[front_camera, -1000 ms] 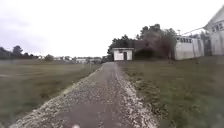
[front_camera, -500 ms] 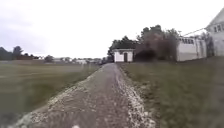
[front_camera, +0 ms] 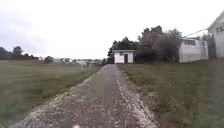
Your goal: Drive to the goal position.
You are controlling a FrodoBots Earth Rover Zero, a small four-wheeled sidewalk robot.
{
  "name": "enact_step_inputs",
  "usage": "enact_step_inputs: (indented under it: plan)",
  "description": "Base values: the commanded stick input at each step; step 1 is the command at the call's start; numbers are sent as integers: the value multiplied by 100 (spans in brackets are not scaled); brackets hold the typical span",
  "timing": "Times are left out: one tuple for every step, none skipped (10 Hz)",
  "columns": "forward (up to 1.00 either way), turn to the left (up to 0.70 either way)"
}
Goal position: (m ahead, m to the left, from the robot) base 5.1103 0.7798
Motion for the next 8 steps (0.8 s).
enact_step_inputs:
  plan:
    - [100,0]
    - [100,0]
    - [100,0]
    - [100,0]
    - [100,0]
    - [100,0]
    - [100,0]
    - [100,0]
